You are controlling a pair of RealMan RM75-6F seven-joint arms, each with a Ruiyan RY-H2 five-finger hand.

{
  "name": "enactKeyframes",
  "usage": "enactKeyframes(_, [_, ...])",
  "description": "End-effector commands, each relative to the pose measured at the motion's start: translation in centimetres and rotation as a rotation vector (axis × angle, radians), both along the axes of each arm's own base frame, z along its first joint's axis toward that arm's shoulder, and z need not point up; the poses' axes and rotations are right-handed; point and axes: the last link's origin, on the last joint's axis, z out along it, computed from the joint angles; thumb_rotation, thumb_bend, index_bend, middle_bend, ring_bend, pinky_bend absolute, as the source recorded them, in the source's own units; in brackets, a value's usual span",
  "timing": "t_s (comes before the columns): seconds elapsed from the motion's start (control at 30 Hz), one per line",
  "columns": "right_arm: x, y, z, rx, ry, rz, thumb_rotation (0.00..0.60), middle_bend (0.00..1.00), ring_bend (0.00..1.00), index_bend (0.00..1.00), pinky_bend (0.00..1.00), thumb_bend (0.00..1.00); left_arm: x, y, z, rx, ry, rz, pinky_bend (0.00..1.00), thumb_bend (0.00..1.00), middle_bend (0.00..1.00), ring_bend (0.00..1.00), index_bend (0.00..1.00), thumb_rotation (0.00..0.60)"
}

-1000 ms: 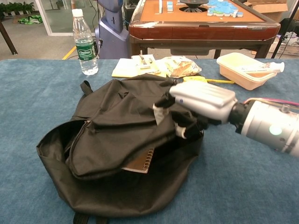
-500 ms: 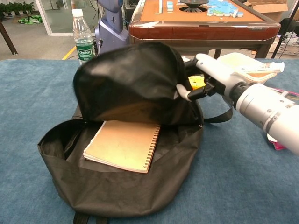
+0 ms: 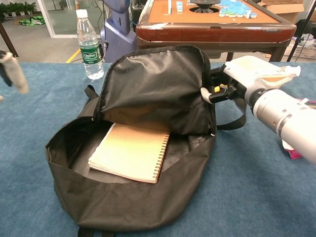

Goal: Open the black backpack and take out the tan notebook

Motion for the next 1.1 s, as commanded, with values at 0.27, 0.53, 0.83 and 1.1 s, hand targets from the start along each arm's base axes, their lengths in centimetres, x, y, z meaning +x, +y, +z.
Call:
enactKeyframes(0.27, [0.4, -0.2, -0.4, 0.005, -0.009, -0.034, 0.600, 0.49, 0.32, 0.79, 0.08, 0.58, 4.0, 3.0, -6.1, -0.174, 0.038, -0.268, 0.42, 0.32, 0.48, 0.44, 0.45, 0.600])
enactKeyframes(0.53, [0.6, -0.2, 0.0, 0.007, -0.015, -0.043, 0.600, 0.48, 0.31, 0.79, 0.08, 0.58, 3.3, 4.7, -10.1, -0.175, 0.114, -0.430, 0.45, 0.32, 0.49, 0.44, 0.45, 0.600])
enactKeyframes(0.83, [0.6, -0.4, 0.5, 0.005, -0.023, -0.059, 0.600, 0.47, 0.31, 0.79, 0.08, 0.58, 1.2, 6.3, -12.1, -0.132, 0.186, -0.467, 0.40, 0.25, 0.35, 0.33, 0.32, 0.600])
enactKeyframes(1.1, [1.0, -0.7, 0.7, 0.009, -0.040, -0.071, 0.600, 0.47, 0.31, 0.79, 0.08, 0.58, 0.6, 7.1, -13.1, -0.083, 0.229, -0.482, 0.31, 0.17, 0.15, 0.19, 0.14, 0.600])
